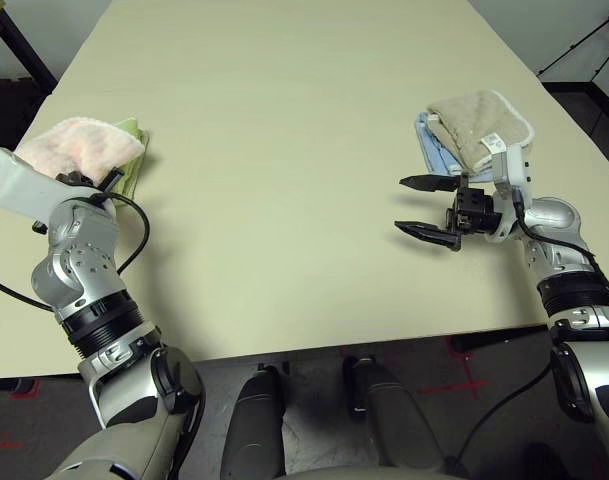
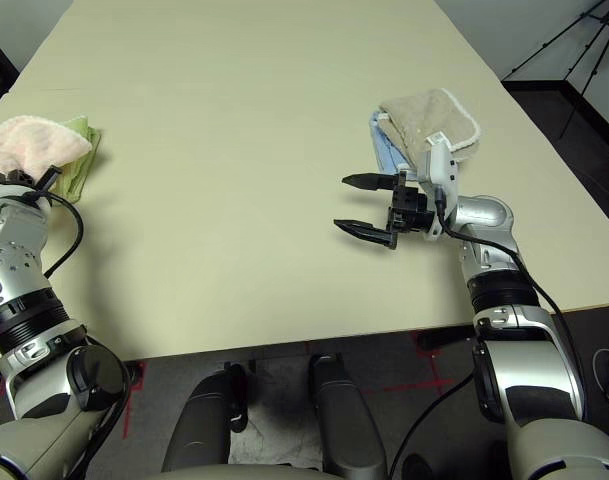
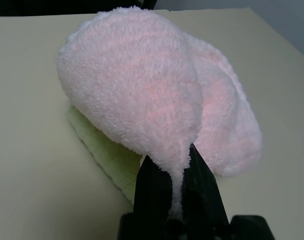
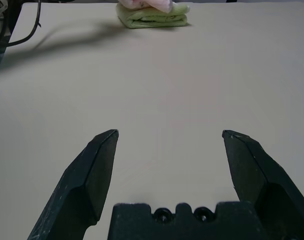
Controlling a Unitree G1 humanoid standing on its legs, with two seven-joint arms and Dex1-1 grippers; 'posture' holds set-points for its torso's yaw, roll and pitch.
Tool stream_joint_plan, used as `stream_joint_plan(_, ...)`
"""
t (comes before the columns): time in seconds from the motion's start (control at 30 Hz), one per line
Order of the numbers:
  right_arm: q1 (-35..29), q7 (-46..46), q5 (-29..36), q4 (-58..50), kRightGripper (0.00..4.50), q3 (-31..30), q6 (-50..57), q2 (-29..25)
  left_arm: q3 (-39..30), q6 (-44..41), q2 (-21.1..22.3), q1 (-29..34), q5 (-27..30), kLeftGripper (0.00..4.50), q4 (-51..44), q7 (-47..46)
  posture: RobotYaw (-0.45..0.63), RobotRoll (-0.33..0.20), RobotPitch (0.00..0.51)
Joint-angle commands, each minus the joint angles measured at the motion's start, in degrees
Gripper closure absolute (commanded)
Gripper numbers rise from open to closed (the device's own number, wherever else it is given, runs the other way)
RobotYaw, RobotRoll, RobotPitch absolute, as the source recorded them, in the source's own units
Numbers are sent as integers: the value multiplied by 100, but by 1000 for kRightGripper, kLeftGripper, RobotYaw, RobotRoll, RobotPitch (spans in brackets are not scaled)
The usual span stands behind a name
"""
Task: Fold the towel and set it aside.
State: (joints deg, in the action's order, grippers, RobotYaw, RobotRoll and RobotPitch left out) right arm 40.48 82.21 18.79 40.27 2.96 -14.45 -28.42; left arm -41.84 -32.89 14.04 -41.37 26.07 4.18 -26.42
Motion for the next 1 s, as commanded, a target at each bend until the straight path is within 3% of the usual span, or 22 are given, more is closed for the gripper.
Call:
stream_joint_plan(0.03, -115, 20, -51, -132, 0, -67, 14, -20, -11, 299, -85, -185, 75, 4488, 344, -113, -57, 0, 197)
stream_joint_plan(0.67, -192, -25, -47, -217, 0, -61, 38, -12, -130, 996, 50, -353, 415, 4488, 1394, -135, -71, 0, 201)
stream_joint_plan(0.7, -191, -23, -47, -216, 0, -60, 37, -15, -122, 977, 51, -348, 444, 3884, 1396, -138, -71, 0, 201)
stream_joint_plan(1.0, -171, -14, -46, -187, 0, -60, 28, -5, 58, 566, -74, -356, 789, 539, 889, -195, -64, 0, 200)
